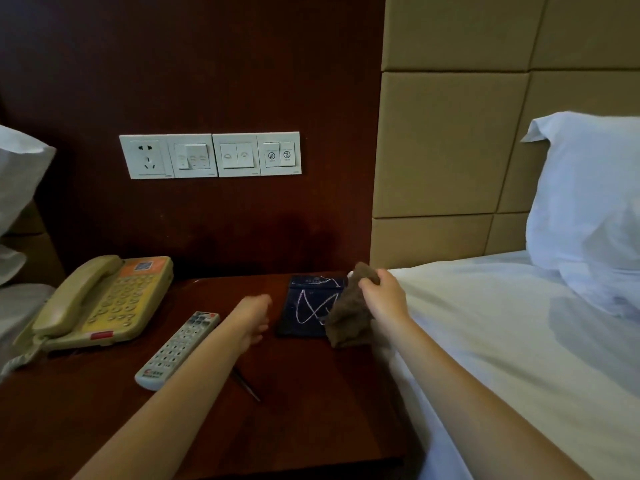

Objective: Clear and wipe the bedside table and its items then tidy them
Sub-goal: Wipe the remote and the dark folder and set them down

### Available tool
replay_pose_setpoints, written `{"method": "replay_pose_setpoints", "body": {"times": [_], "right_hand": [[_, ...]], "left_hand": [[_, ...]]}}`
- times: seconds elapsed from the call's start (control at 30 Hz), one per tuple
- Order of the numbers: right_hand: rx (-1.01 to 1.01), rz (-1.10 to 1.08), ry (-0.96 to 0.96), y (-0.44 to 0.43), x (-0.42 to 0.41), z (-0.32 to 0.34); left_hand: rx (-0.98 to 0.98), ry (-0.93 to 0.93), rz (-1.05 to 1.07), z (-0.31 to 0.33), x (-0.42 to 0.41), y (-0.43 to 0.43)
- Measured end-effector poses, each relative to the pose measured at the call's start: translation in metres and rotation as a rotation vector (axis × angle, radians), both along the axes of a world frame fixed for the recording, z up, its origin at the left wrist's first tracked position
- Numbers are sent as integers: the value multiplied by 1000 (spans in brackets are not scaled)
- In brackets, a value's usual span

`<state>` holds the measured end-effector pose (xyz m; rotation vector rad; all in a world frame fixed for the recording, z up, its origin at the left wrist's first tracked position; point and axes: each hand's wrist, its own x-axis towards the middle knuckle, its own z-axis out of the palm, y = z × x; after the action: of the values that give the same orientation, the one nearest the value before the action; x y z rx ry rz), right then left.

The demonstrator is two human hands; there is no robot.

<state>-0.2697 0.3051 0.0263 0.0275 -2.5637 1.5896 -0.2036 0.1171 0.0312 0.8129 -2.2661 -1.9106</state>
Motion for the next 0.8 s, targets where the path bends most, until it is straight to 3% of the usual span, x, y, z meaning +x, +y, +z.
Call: {"method": "replay_pose_setpoints", "body": {"times": [0.23, 0.4, 0.63, 0.73, 0.8], "right_hand": [[432, 136, 49, -19, 4, -37], [460, 154, 158, -16, 9, -42], [519, 191, 334, -22, 13, -53], [635, 132, 604, -33, 33, -43], [598, 158, 794, -45, 57, -31]], "left_hand": [[188, -190, 26, 2, -18, -5], [254, -243, 25, 1, -23, 7], [505, -1, 40, -6, -5, 21], [489, 102, 15, 0, 11, 19], [487, 173, -6, 6, 24, 20]]}}
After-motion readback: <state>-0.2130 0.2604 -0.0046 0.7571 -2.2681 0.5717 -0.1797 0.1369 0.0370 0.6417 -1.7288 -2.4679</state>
